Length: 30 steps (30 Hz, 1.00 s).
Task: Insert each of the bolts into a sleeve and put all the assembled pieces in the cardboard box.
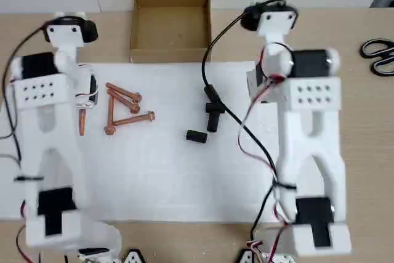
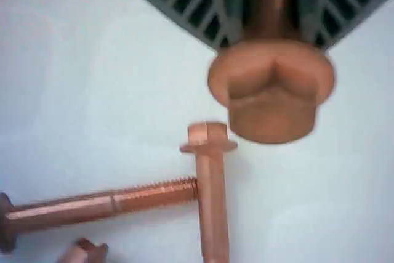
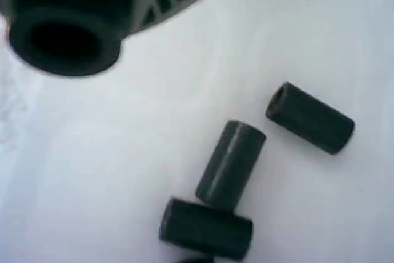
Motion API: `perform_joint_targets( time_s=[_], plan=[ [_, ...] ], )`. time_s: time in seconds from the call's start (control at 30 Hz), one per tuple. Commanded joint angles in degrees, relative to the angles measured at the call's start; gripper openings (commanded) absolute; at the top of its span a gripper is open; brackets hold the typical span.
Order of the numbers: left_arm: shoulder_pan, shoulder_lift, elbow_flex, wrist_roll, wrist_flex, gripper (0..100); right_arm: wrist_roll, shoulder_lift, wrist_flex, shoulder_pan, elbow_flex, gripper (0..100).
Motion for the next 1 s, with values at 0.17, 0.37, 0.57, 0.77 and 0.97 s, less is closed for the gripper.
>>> perform_joint_targets(
  time_s=[0.17, 0.37, 0.57, 0.77, 0.97],
  plan=[
    [0.4, -24.5, 1.8, 0.1, 2.2, 1, 0.6, -22.6, 2.0, -0.5, 3.7, 0.3],
    [10.2, -44.4, 10.1, 0.3, 0.4, 1, 0.7, -37.0, 0.8, -0.4, 15.5, 0.3],
    [18.6, -59.6, 28.3, 0.4, -16.3, 1, 0.2, -47.3, -8.5, -0.7, 31.6, 0.4],
    [21.3, -71.2, 48.2, 18.6, -33.8, 1, 0.2, -59.8, -21.1, -8.0, 51.3, 0.4],
    [21.5, -78.9, 59.3, 23.8, -41.1, 1, 0.3, -75.0, -35.1, -15.5, 72.4, 0.4]
  ],
)
